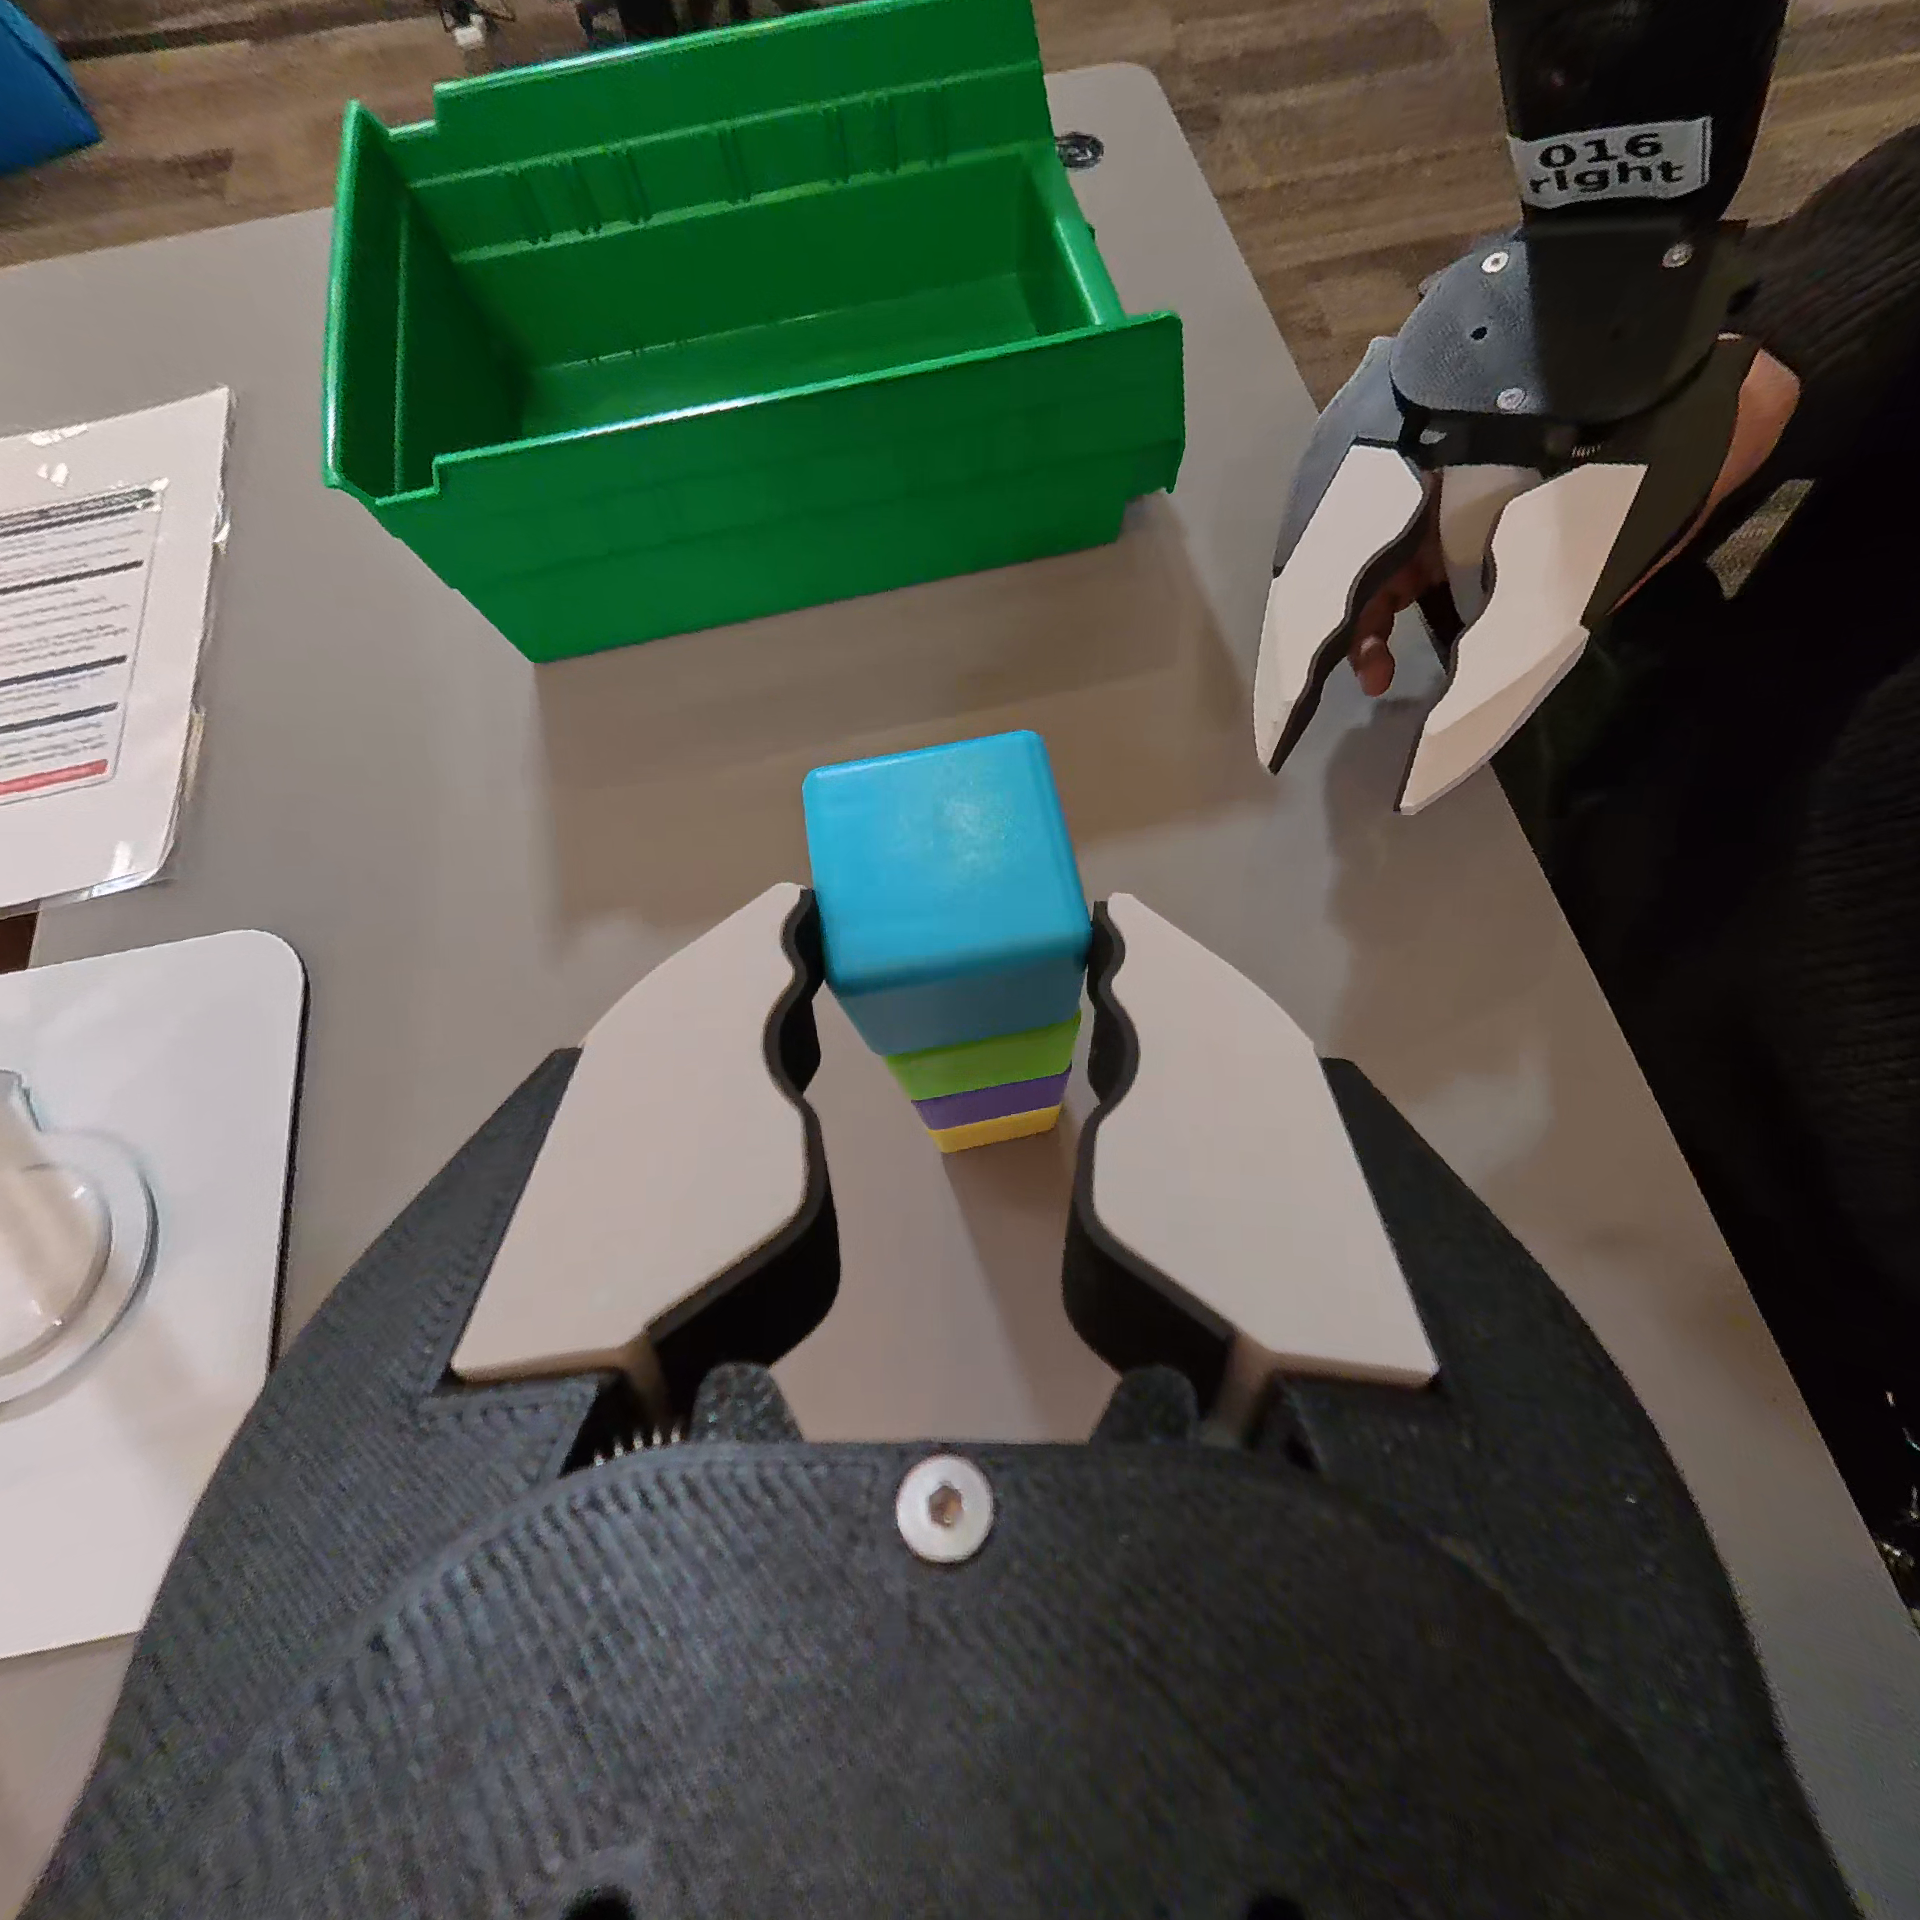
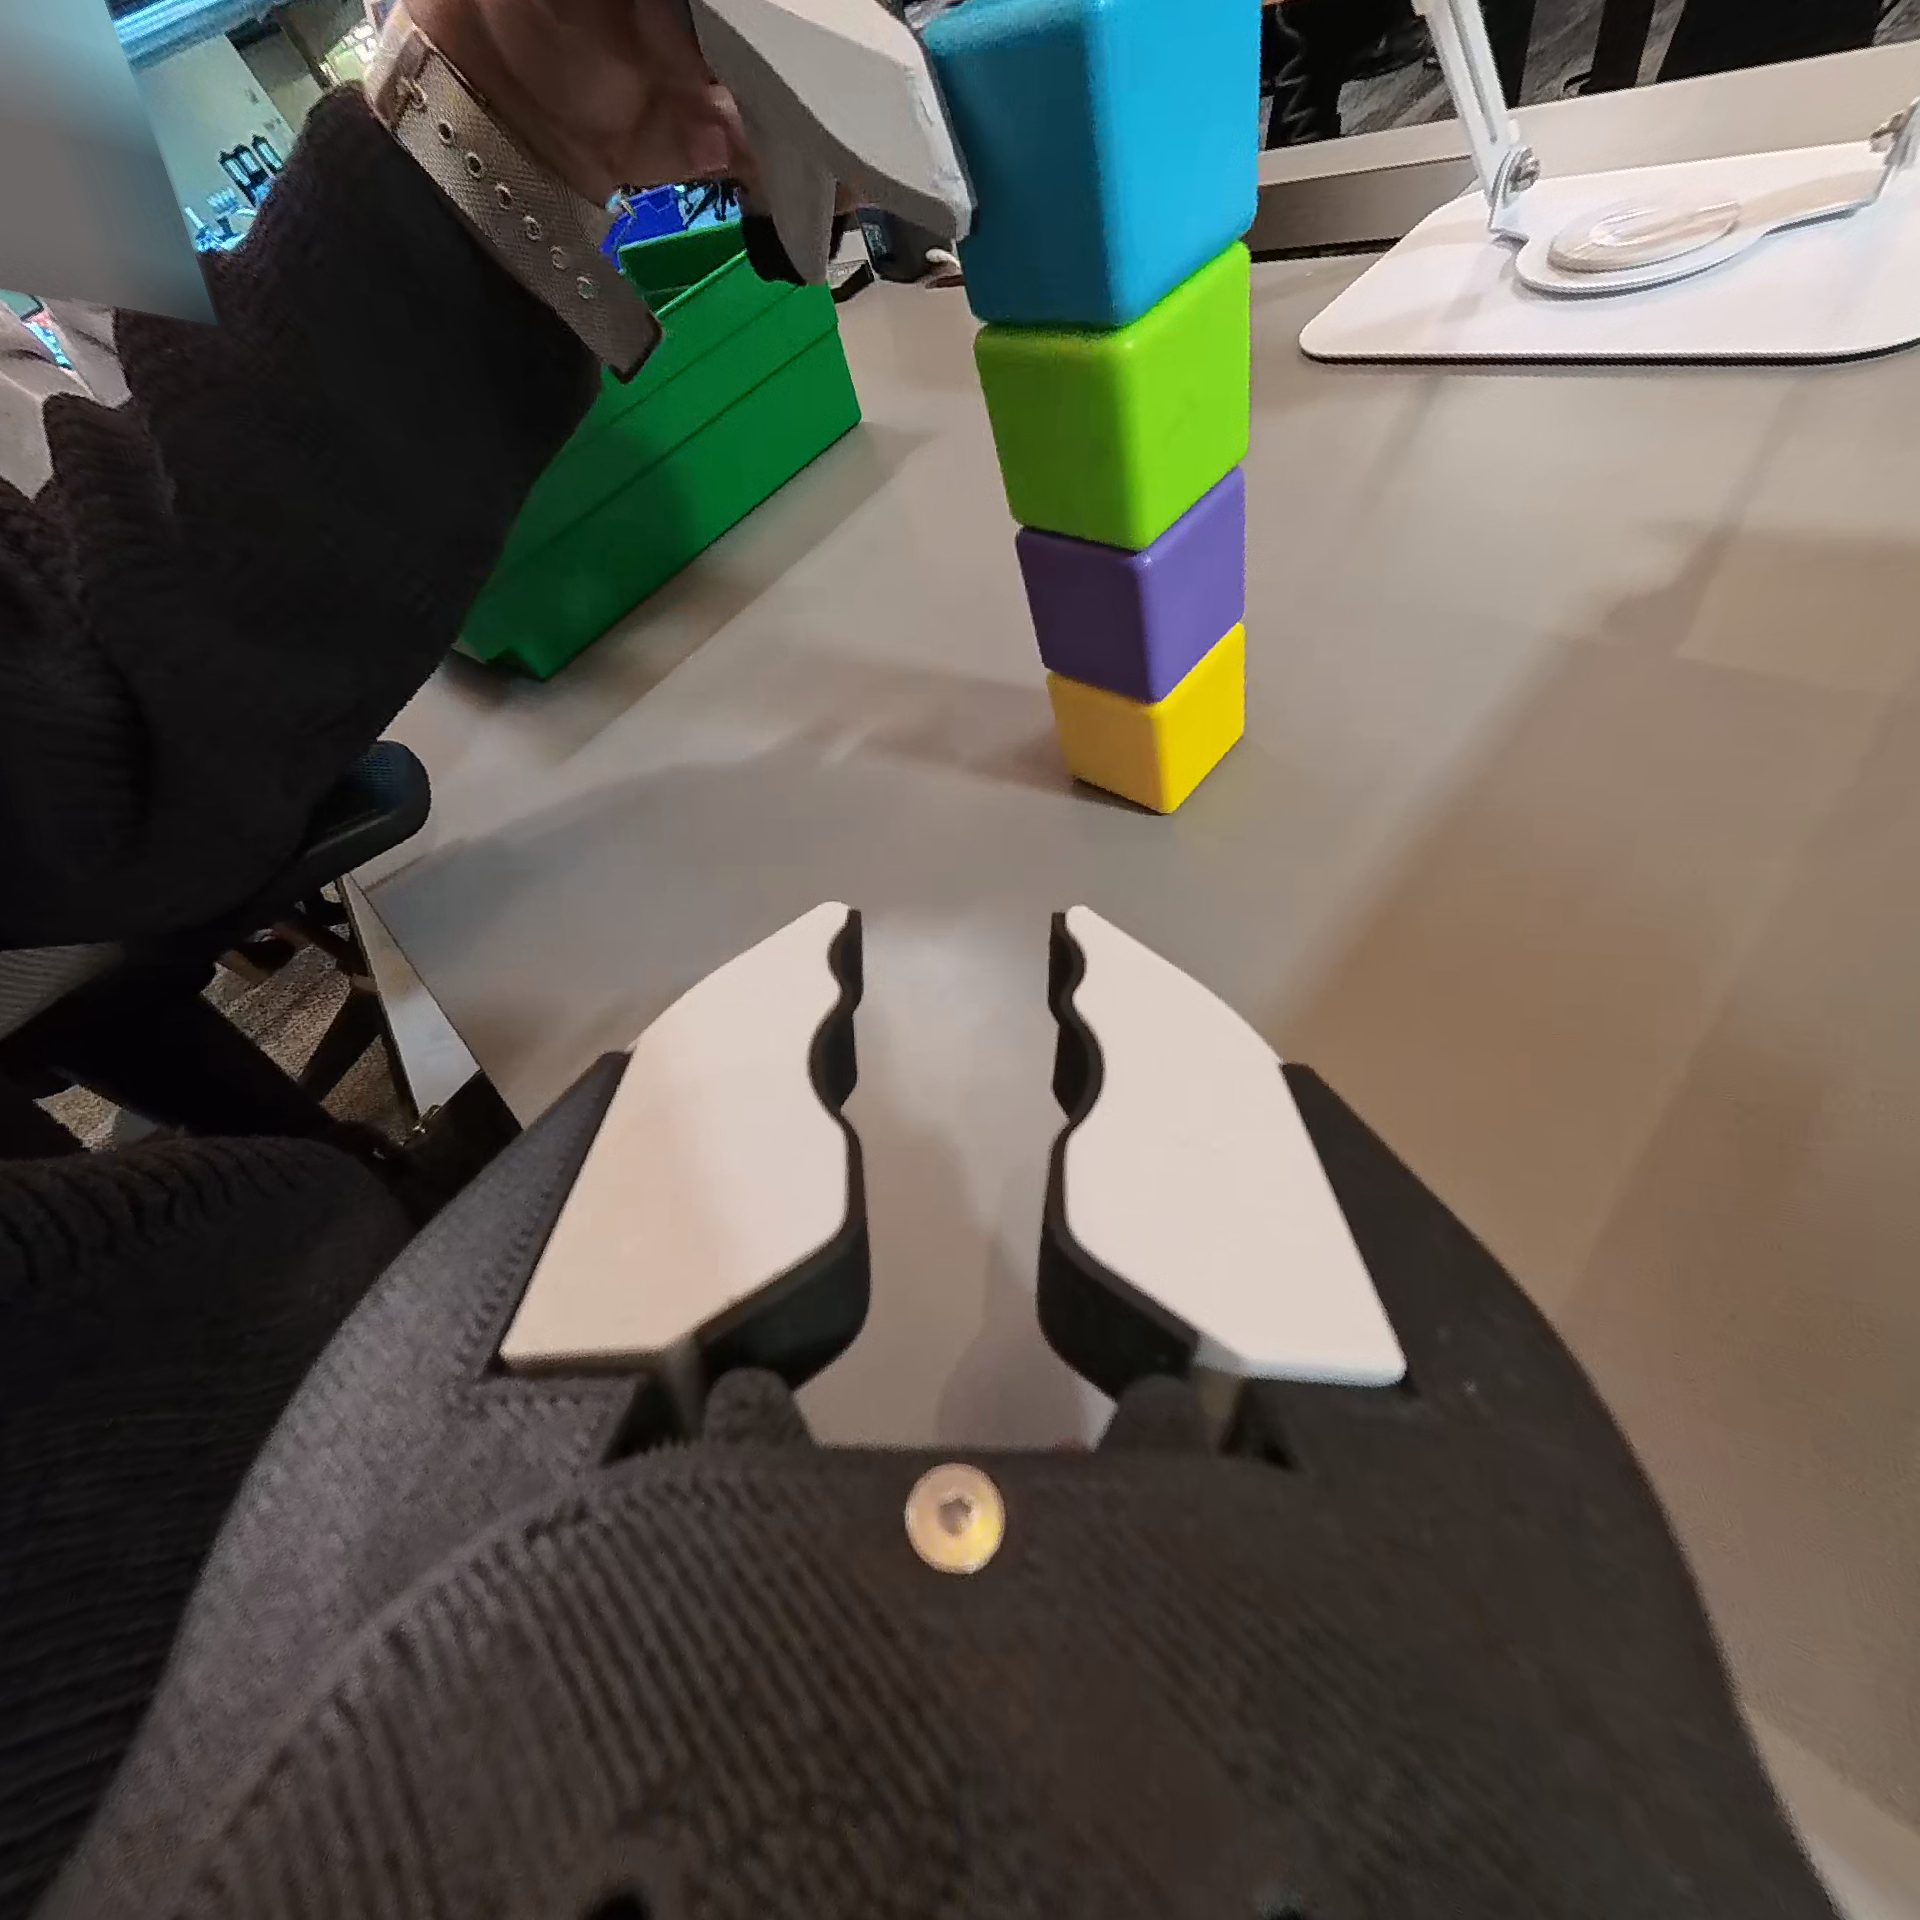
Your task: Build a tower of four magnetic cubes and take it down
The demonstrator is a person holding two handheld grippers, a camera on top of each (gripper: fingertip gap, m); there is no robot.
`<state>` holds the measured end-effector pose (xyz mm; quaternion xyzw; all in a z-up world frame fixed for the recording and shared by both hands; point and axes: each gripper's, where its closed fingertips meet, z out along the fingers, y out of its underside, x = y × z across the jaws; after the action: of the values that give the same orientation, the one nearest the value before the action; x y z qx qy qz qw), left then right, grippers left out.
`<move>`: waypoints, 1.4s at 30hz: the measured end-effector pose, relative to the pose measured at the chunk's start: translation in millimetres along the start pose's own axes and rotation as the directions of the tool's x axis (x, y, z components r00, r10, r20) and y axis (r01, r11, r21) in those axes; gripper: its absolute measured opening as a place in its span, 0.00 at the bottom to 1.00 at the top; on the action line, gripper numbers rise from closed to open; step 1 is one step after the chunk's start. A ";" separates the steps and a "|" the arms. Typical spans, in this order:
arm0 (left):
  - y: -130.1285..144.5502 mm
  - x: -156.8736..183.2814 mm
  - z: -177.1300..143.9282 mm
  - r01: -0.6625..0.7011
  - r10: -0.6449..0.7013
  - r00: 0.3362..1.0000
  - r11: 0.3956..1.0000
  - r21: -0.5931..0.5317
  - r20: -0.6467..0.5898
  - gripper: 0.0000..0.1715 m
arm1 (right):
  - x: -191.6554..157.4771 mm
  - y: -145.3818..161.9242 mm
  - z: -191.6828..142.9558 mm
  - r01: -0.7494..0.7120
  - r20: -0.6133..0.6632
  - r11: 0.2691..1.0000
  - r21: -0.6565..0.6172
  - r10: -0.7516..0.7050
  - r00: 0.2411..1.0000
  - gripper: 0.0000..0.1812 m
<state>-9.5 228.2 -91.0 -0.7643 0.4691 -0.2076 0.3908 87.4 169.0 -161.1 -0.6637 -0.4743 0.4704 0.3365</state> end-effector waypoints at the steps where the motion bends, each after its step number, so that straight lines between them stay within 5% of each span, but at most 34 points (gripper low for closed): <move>1: 0.3 -0.4 -0.3 -0.001 0.001 1.000 1.000 -0.005 0.006 0.29 | 0.1 0.0 -0.2 -0.001 0.000 1.000 0.000 0.001 1.000 0.19; 7: 2.6 0.2 -0.5 -0.050 0.050 0.997 0.999 -0.001 0.060 0.31 | -0.2 -0.1 -1.3 -0.007 0.005 1.000 0.001 0.007 1.000 0.19; 9: 5.8 -4.6 0.9 -0.066 0.067 0.991 0.998 -0.016 0.120 0.49 | -0.8 -0.3 -1.7 -0.004 0.005 1.000 0.002 0.004 1.000 0.19; 13: 8.9 -4.2 -1.6 -0.026 0.025 0.989 1.000 0.009 0.145 0.59 | -1.0 -0.9 -2.5 -0.003 0.005 1.000 0.005 0.003 1.000 0.20; 18: 10.6 -8.1 -18.3 0.043 -0.082 0.971 0.984 0.175 0.224 0.60 | -1.4 -2.9 -3.2 -0.011 0.015 1.000 0.013 0.010 1.000 0.20; 22: 23.0 -20.0 -23.2 0.156 -0.288 0.917 0.897 0.414 0.276 0.58 | -3.5 -5.3 0.5 0.001 0.037 1.000 0.015 -0.002 0.999 0.21; 25: 36.2 -8.6 -12.4 0.134 -0.303 0.915 0.852 0.505 0.268 0.58 | -6.0 -14.9 1.7 0.044 0.054 0.998 0.052 -0.047 0.997 0.21; 37: 36.1 0.6 28.9 0.163 -0.312 0.921 0.855 0.493 0.235 0.57 | 10.7 -92.9 16.6 0.250 0.125 0.928 0.278 -0.293 0.948 0.27; 42: 34.8 -4.5 23.4 0.153 -0.334 0.900 0.844 0.514 0.280 0.45 | 11.0 -128.9 27.7 0.189 0.258 0.912 0.364 -0.293 0.921 0.33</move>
<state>-14.9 232.7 -132.6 -0.7222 0.2207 -0.2228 0.6165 22.1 221.1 -58.5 -0.4518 -0.5138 0.5951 0.4216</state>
